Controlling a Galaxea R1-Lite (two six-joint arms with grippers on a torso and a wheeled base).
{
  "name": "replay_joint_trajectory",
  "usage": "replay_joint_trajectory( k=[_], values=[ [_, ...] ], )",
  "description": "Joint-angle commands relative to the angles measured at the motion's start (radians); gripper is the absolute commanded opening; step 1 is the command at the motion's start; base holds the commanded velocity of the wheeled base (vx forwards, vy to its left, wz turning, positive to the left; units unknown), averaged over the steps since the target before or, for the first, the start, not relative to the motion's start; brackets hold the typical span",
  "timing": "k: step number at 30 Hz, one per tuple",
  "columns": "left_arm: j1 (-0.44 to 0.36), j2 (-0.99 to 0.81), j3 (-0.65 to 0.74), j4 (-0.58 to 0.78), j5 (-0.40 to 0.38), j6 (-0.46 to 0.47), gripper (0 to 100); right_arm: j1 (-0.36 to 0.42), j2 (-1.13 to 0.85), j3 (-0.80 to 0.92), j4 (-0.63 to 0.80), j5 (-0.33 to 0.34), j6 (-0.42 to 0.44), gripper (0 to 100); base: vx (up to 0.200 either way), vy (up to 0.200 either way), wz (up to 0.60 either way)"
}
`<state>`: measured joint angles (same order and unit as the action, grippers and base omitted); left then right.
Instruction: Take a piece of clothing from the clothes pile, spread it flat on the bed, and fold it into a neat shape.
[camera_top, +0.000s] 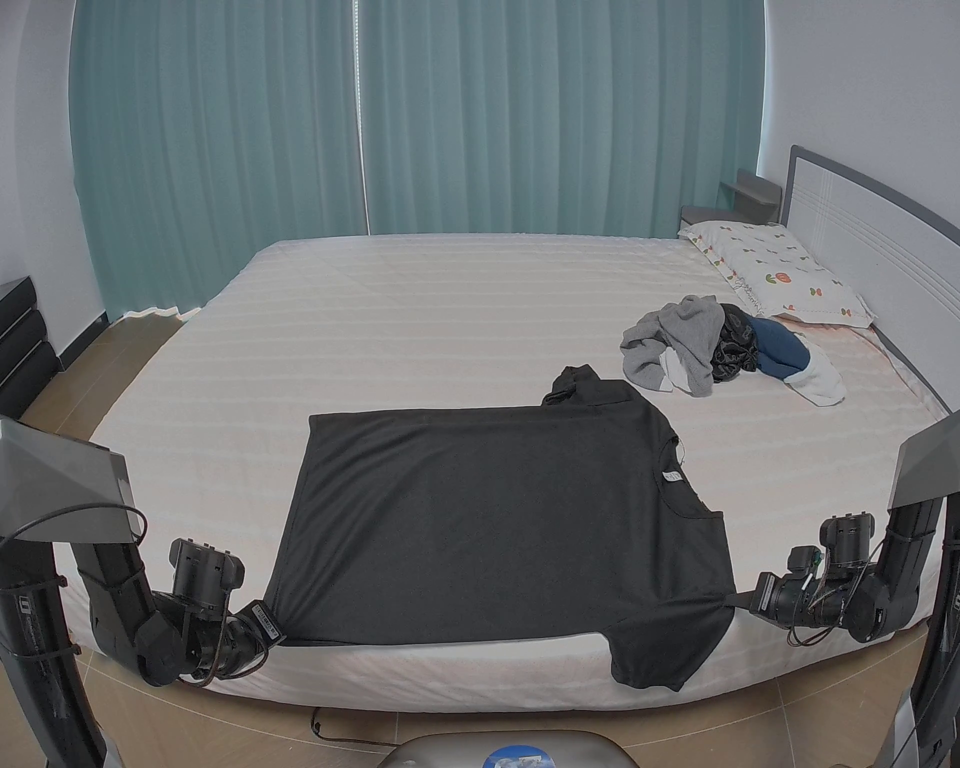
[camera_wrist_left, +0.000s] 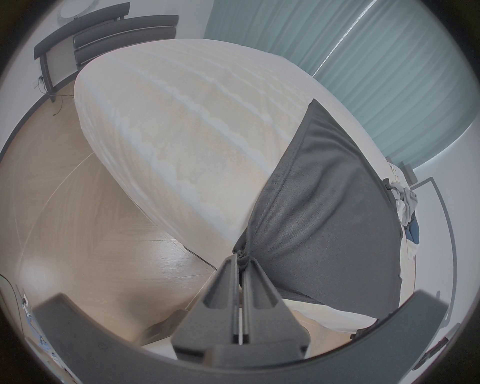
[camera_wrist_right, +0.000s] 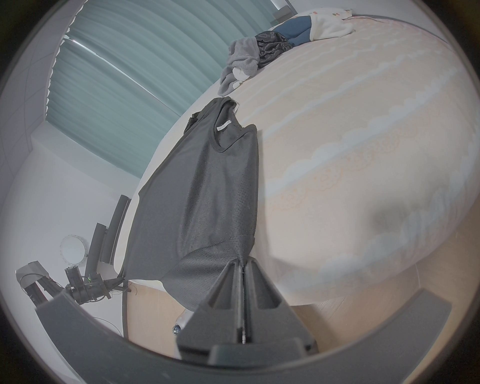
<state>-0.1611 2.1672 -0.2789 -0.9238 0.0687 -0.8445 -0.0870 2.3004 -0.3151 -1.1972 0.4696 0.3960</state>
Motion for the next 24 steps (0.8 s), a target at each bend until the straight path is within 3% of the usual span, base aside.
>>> replay_joint_trajectory(
  k=[1, 11, 17, 24],
  values=[
    [0.0, 0.009, 0.001, -0.001, 0.0, 0.001, 0, -0.026, -0.029, 0.018, 0.008, 0.0, -0.025, 0, 0.0, 0.0, 0.0],
    [-0.006, 0.019, -0.009, -0.004, -0.001, 0.008, 0, -0.02, -0.012, 0.007, -0.004, 0.007, -0.043, 0, 0.0, 0.0, 0.0],
    [0.002, 0.013, -0.005, -0.017, -0.078, 0.05, 0, -0.02, -0.009, 0.007, -0.005, 0.014, -0.037, 0, 0.0, 0.0, 0.0],
    [0.066, -0.015, 0.006, -0.03, -0.09, 0.1, 0, -0.025, -0.026, 0.021, -0.031, 0.034, -0.035, 0, 0.0, 0.0, 0.0]
  ],
)
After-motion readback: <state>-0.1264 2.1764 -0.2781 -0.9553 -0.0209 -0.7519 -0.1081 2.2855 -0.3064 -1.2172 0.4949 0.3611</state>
